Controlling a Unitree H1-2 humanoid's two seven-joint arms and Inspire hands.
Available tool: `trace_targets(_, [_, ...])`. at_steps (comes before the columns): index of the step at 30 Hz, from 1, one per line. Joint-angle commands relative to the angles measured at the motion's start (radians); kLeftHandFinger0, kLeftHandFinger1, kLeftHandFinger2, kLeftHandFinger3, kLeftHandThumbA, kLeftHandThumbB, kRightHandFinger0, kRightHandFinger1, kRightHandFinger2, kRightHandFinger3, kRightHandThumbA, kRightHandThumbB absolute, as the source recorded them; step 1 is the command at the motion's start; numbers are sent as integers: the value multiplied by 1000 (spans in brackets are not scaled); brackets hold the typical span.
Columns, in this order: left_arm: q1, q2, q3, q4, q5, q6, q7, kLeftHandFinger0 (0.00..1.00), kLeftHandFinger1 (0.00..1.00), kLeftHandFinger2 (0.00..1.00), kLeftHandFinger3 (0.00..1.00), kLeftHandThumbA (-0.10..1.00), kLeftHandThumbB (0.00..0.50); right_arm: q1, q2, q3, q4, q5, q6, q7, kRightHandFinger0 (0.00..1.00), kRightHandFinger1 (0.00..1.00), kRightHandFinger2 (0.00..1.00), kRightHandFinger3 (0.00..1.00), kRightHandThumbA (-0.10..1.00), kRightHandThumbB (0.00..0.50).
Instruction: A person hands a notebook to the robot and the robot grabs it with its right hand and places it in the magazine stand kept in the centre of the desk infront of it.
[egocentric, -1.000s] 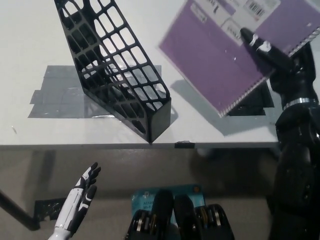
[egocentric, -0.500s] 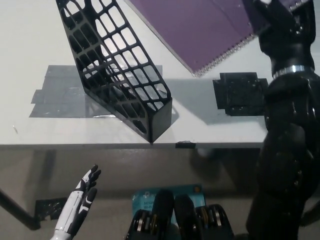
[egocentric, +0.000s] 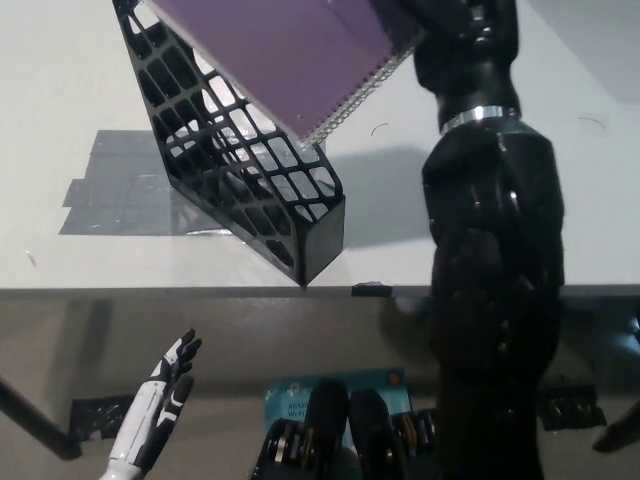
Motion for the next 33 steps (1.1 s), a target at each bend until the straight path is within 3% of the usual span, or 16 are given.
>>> trace_targets(1, [-5,13,1,-27,8,-37,25,1000,1000,1000,1000,1000,500,-79,41,23,15,-42,-144,-29,0,0,0,0,825,4])
trace_targets(6, [-5,16,-2,-32,20,-37,31,1000,1000,1000,1000,1000,500,-85,54,32,75,-84,-197,-76,0,0,0,0,805,0])
trace_targets(18, [-11,17,3,-30,1,-37,16,1000,1000,1000,1000,1000,500,-115,54,-10,78,-39,-303,-129,0,0,0,0,886,0])
trace_targets(33, [-13,17,2,-27,5,-37,17,1000,1000,1000,1000,1000,500,-95,54,36,89,-25,-347,-179,0,0,0,0,875,12])
